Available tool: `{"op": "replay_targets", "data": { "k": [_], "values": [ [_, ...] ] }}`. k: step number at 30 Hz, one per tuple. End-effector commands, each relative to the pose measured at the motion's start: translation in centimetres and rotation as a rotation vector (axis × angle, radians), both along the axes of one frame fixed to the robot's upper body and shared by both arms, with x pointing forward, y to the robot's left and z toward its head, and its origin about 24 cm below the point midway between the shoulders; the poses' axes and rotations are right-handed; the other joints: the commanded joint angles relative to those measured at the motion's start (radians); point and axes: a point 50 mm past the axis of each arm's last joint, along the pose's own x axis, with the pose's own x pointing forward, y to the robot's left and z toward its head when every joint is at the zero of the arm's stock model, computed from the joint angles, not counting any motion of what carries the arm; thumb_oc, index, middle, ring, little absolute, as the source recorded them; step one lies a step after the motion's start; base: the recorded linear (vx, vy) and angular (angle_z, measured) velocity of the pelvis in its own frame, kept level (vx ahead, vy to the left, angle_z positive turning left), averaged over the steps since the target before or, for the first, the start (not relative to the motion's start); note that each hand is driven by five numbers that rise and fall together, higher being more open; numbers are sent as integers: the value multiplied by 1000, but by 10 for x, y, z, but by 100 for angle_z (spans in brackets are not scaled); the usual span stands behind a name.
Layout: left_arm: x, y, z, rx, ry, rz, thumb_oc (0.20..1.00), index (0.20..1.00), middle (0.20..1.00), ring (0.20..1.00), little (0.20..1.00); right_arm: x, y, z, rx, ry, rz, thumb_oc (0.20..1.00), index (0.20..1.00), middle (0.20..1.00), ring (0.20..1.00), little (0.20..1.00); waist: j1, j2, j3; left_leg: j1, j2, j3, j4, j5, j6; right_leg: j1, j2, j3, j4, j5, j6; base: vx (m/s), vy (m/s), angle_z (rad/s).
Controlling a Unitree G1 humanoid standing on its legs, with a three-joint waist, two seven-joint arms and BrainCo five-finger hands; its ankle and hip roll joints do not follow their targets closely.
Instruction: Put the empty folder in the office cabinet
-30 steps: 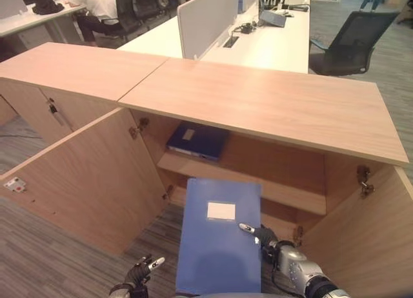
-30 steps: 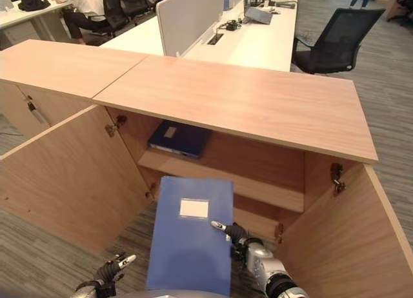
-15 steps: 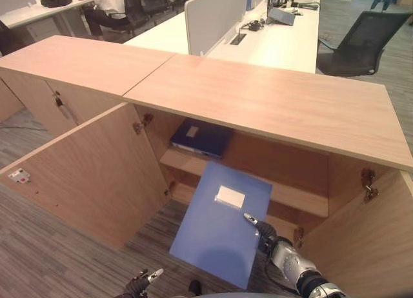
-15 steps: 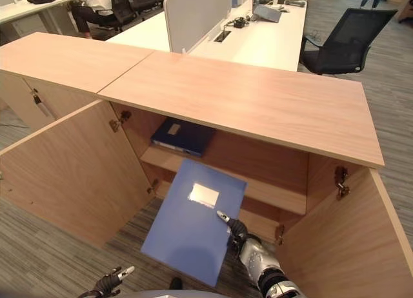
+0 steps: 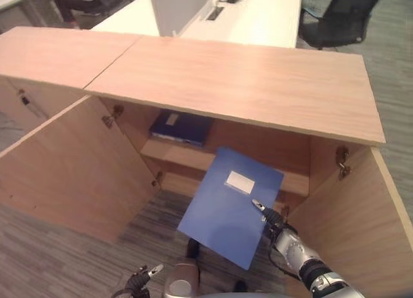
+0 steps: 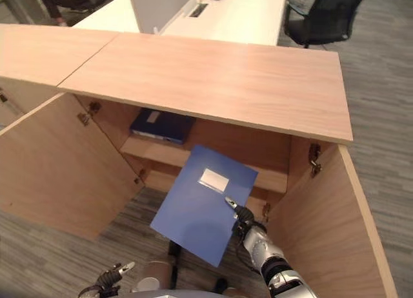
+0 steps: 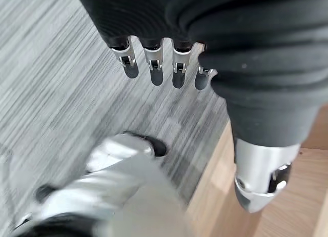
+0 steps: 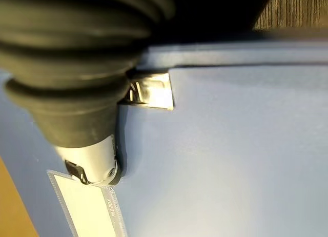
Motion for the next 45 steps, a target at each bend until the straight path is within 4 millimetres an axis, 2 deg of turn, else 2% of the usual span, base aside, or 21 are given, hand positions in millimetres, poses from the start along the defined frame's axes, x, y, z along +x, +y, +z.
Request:
{"op": "replay_targets", "data": {
  "k": [1,5,7,8,11,13,14,16,17,18,21,22,26,28,30,33,34,37,42,43,45],
  "values": [
    [17,2,7,37,-70,-31,1000,1000,1000,1000,1000,32,14,32,91,-185,-35,200,200,200,200,200,8,-48,-45,3,-22,9,29,0,17,-10,-85,-45,23,-25,74,160,218,-3],
    [14,6,9,54,-78,-28,1000,1000,1000,1000,1000,36,15,39,101,-216,-54,200,200,200,200,200,7,-37,-56,40,-56,63,29,-67,58,-28,-145,-9,17,5,125,117,290,-34],
    [14,6,9,56,-81,-26,1000,1000,1000,1000,1000,38,16,40,104,-221,-57,200,200,200,200,200,10,-35,-56,41,-61,75,34,-77,66,-36,-155,0,21,10,132,29,201,-46],
    [14,10,10,65,-83,-18,1000,1000,1000,1000,1000,43,21,47,117,-251,-53,200,200,200,200,200,18,-31,-50,41,-71,104,39,-100,84,-67,-179,14,47,19,151,14,250,-59],
    [10,14,11,73,-80,-5,1000,1000,1000,1000,1000,50,30,56,128,-287,-27,200,200,200,200,200,34,-21,-36,57,-85,156,33,-127,112,-116,-221,-4,132,32,175,13,270,-57],
    [5,20,13,85,-75,8,1000,1000,1000,1000,1000,54,37,61,144,-309,-10,200,200,200,200,200,55,-11,-18,95,-89,190,10,-152,118,-154,-281,-109,235,49,179,24,191,-69],
    [5,20,13,85,-77,8,1000,1000,1000,1000,1000,55,37,62,143,-311,-10,200,200,200,200,200,55,-9,-18,83,-87,197,11,-135,124,-163,-280,-115,230,65,171,34,144,-83],
    [-2,25,14,92,-63,23,1000,1000,1000,1000,1000,59,46,68,146,-336,25,200,200,200,200,200,77,-4,-5,121,-90,241,-11,-157,117,-175,-341,-289,291,89,181,-3,159,-87],
    [-2,28,15,99,-62,26,1000,1000,1000,1000,1000,61,52,72,151,-352,43,200,200,200,200,200,83,-6,2,142,-88,275,-33,-153,116,-185,-340,-372,269,100,183,-18,104,-104],
    [0,29,16,102,-74,25,1000,1000,1000,1000,1000,61,54,74,152,-360,54,200,200,200,200,200,83,-6,11,149,-86,288,-40,-148,115,-209,-328,-383,260,111,181,13,1,-100],
    [1,31,18,111,-85,19,1000,1000,1000,1000,1000,61,53,77,166,-380,39,200,200,200,200,200,80,-13,21,158,-86,283,-37,-151,111,-215,-304,-364,223,109,189,77,-59,-31],
    [6,29,23,110,-122,-11,1000,1000,1000,1000,1000,65,46,85,180,-419,-9,200,200,200,200,200,82,-21,28,145,-93,268,-22,-164,110,-194,-295,-384,185,112,183,80,-70,-4],
    [6,28,24,105,-127,-25,1000,1000,1000,1000,1000,69,43,91,193,-440,-47,200,200,200,200,200,84,-14,35,128,-89,256,1,-174,109,-203,-305,-403,201,112,185,36,-53,26],
    [6,27,23,109,-120,-35,1000,1000,1000,1000,1000,78,39,108,243,-509,-114,200,200,200,200,200,78,-5,62,86,-80,241,32,-175,105,-223,-317,-405,220,104,186,-50,-92,38],
    [15,24,23,116,-131,-48,1000,1000,1000,1000,1000,88,36,127,280,-581,-177,200,200,200,200,200,74,1,93,17,-70,225,72,-173,99,-271,-330,-394,259,95,182,-129,-109,46],
    [35,17,28,110,-188,-76,1000,1000,1000,1000,1000,113,28,172,297,-730,-239,200,200,200,200,200,81,21,163,-139,-55,185,228,-197,96,-360,-359,-378,364,57,161,-205,-131,34],
    [41,14,31,101,-220,-92,1000,1000,1000,1000,1000,119,21,188,296,-782,-265,200,200,200,200,200,83,31,180,-196,-57,169,295,-214,98,-391,-371,-373,419,27,148,-119,-93,42],
    [49,12,34,103,-237,-116,1000,1000,1000,1000,1000,129,9,216,294,-871,-318,200,200,200,200,200,90,46,188,-298,-57,141,413,-251,100,-467,-393,-363,535,-41,123,-35,-65,38],
    [53,11,40,99,-267,-133,1000,1000,1000,1000,1000,133,-5,241,302,-954,-383,200,200,200,200,200,98,59,197,-406,-61,109,561,-304,109,-553,-422,-347,687,-130,91,-2,-45,17],
    [55,11,40,108,-268,-142,1000,1000,1000,1000,1000,134,-9,251,331,-990,-419,200,200,200,200,200,103,64,195,-450,-65,97,615,-325,112,-589,-439,-338,741,-170,73,20,-42,30],
    [54,12,41,118,-263,-146,1000,1000,1000,1000,1000,134,-14,261,361,-1024,-459,200,200,200,200,200,106,66,191,-494,-69,90,670,-344,112,-626,-455,-331,799,-211,54,23,-41,25]
  ]
}}
